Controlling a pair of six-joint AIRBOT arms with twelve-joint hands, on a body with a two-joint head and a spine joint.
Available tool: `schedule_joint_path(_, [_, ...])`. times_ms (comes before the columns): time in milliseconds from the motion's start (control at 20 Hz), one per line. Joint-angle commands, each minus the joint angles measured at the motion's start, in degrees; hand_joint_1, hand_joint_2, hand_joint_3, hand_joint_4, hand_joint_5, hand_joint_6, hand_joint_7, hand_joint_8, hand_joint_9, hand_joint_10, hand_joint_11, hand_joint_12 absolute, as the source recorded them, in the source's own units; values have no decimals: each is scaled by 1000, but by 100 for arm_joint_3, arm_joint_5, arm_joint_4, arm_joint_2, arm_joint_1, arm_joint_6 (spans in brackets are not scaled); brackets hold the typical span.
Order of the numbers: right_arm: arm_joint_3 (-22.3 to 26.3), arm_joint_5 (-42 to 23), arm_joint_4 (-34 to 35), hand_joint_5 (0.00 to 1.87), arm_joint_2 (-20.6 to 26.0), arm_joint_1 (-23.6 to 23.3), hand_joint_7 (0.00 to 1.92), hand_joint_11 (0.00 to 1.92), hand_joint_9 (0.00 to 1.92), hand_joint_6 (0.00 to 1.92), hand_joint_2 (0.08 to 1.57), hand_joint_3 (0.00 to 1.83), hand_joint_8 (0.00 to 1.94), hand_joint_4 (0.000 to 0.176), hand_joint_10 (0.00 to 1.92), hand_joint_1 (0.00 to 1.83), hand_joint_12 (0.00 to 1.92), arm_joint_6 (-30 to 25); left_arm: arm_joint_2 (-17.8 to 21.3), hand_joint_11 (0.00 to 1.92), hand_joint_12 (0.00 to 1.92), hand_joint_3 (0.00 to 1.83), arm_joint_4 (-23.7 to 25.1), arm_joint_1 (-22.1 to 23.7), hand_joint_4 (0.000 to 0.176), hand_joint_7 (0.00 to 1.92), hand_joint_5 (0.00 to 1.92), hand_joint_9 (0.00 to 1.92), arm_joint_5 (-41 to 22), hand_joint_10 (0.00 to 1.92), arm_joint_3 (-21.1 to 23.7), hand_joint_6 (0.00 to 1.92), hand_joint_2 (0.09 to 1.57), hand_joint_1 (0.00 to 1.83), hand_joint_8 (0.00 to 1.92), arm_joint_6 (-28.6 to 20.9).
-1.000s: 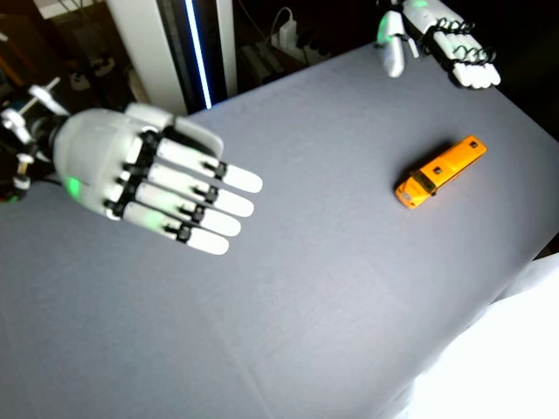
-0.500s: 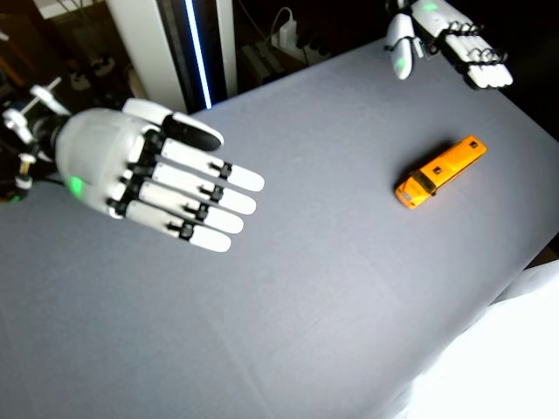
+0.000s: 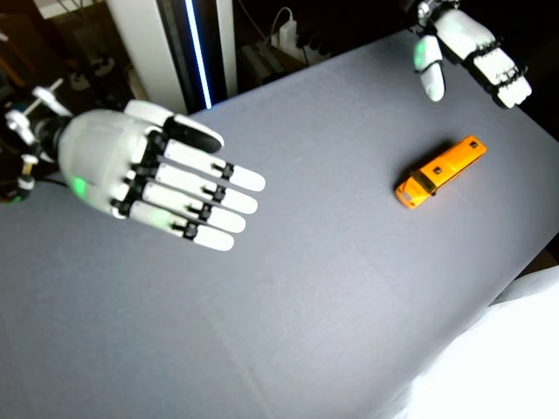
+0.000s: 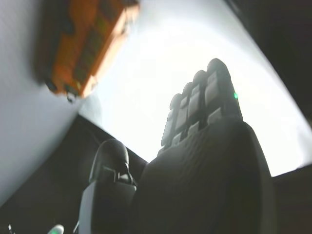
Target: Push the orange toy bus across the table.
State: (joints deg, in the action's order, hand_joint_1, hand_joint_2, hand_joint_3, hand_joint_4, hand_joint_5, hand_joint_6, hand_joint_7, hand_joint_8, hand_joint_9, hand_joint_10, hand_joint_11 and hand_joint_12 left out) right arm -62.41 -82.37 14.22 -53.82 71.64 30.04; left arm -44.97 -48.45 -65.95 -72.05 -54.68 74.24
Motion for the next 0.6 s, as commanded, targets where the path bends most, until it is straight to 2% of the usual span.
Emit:
schedule_joint_path(0, [-32,-686,42,395,-15,-72,378,60,221,2,1369,0,5,6,4,454,166,-50,-27,0,0,33,166,78,0,0,11,0,-477,0,-40,4,1420,0,0,69])
schedule_joint_path(150, [-37,-686,38,410,-18,-72,388,58,227,4,1376,1,4,0,3,437,158,-87,-57,0,0,28,-105,139,0,0,0,0,-184,0,-165,0,1560,0,0,285])
schedule_joint_path(300, [-42,-684,21,423,-27,-73,394,56,225,8,1367,0,4,4,1,435,155,-100,-106,0,0,54,-279,171,0,0,0,0,89,0,-294,0,1571,0,0,401])
schedule_joint_path(350, [-47,-682,17,428,-27,-73,402,62,231,9,1366,0,7,0,4,436,158,-122,-131,0,0,56,-364,186,0,0,0,0,216,0,-356,0,1571,0,0,472])
schedule_joint_path(450, [-50,-682,9,426,-27,-73,393,44,216,6,1367,0,2,8,0,433,151,-142,-161,0,0,65,-495,203,0,0,0,0,346,0,-425,0,1571,0,0,567])
schedule_joint_path(500, [-50,-682,7,430,-27,-73,400,52,222,7,1369,0,5,2,3,436,155,-143,-168,0,0,54,-548,203,0,0,0,0,382,0,-449,0,1571,0,0,577])
schedule_joint_path(550, [-50,-681,6,431,-27,-73,398,50,221,7,1366,0,3,10,2,435,154,-145,-173,0,0,65,-588,203,0,0,0,0,417,0,-472,0,1571,0,0,593])
